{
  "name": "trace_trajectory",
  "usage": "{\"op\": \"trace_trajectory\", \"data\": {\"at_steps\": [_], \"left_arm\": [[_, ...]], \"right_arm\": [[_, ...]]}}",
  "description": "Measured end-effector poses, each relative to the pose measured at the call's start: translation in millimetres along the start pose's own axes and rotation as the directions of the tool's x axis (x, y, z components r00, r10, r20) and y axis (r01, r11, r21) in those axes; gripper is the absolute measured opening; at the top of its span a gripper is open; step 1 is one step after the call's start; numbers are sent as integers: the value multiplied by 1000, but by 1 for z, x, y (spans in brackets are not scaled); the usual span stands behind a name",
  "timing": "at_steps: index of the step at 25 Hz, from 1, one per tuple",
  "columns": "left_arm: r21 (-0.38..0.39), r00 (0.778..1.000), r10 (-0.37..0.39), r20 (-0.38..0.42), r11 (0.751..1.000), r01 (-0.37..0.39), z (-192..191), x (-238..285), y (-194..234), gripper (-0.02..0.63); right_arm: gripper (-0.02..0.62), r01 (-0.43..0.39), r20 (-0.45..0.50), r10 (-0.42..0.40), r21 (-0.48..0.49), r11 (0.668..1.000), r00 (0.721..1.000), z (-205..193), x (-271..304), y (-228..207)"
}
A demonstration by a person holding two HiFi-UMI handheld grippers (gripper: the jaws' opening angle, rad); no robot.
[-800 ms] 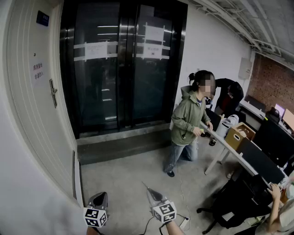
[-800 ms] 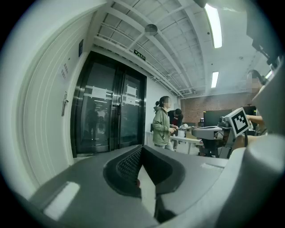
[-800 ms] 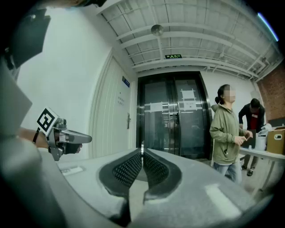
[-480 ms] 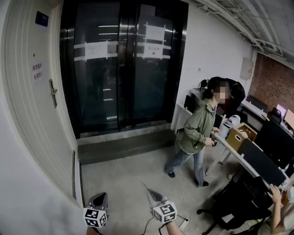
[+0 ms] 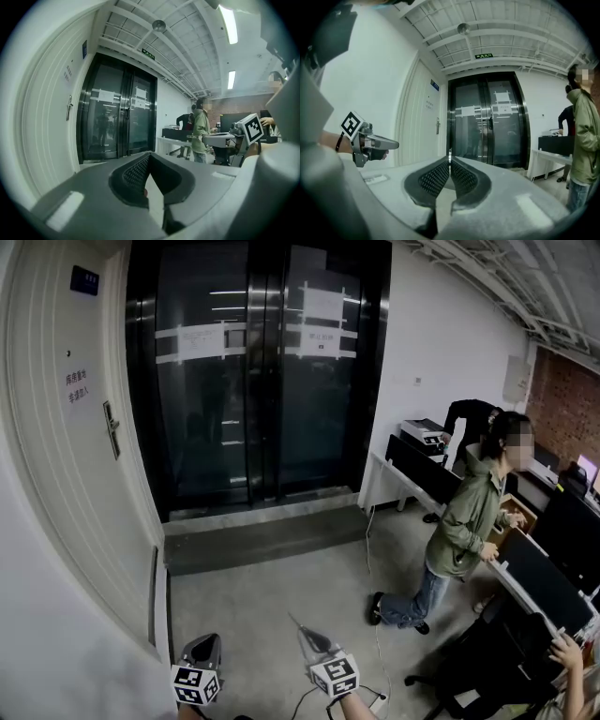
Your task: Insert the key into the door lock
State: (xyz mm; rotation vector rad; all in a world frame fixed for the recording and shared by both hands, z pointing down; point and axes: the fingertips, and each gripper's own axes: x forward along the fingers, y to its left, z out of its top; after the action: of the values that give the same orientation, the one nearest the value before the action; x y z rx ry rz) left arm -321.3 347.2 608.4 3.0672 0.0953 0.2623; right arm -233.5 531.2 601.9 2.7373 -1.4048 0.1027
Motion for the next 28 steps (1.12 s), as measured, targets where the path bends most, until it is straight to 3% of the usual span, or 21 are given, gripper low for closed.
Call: {"op": "trace_trajectory", "data": {"at_steps": [11,18,28], "left_arm": [[1,1000,28,-10,1000,-28,-2,59,30,2],[-12,1000,28,-9,1000,-28,6,124,99,2],[-14,999,41,2,999,-41,55,234,232,2]], "right_arm": [[11,-37,-16,37,5,999,999,-14,59,-32],[11,-34,-38,34,-5,999,999,-10,145,-54],[11,-49,-42,48,-18,999,998,26,318,-80]]}}
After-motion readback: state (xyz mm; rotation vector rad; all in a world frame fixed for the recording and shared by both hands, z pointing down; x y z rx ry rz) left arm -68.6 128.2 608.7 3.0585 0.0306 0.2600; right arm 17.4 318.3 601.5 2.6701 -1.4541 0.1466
